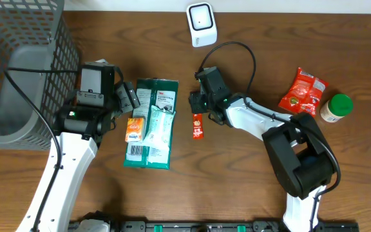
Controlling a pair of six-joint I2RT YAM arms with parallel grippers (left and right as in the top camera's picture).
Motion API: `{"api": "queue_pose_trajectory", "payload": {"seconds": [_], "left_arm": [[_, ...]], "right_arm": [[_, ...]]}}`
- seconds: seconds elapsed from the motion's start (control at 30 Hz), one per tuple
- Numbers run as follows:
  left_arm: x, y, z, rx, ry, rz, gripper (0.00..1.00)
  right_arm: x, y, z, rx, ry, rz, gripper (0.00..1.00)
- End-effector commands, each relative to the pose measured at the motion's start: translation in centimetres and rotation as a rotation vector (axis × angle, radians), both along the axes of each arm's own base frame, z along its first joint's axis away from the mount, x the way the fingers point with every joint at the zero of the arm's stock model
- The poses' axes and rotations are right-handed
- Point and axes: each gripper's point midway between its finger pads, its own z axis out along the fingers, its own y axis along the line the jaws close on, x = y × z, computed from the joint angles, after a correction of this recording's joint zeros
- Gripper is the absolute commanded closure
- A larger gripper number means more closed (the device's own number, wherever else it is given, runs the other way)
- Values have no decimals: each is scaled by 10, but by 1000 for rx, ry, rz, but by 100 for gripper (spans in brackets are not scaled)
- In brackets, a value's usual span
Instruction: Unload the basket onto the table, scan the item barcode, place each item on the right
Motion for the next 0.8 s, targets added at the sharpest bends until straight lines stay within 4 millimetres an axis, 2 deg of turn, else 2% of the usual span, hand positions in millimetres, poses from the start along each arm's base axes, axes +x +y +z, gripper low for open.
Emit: {"api": "queue_pose_trajectory", "payload": {"seconds": [0.0, 0.07, 0.23, 0.27, 0.37, 0.5, 0.63, 0.77], "left_arm": [[1, 3, 1, 13, -1, 3, 16], [1, 3, 1, 13, -2, 3, 15], [1, 3, 1, 13, -1, 3, 16], [1, 3, 1, 13, -1, 3, 16], [1, 3, 1, 13, -1, 3, 16], [1, 3, 1, 13, -1, 3, 16], [1, 3, 1, 13, -1, 3, 16], [1, 3, 1, 13, -1, 3, 16]], "right_arm": [[-8, -5, -24, -37, 51, -3, 68], [-8, -5, -23, -37, 50, -2, 71], [-4, -10, -21, -35, 46, -14, 99], [-3, -11, -20, -37, 41, -10, 99], [1, -22, 0, -73, 0, 25, 99], [2, -52, 31, -186, -47, -49, 99], [-6, -74, 58, -310, -90, -78, 99], [-19, -100, 71, -474, -103, -134, 99]]}}
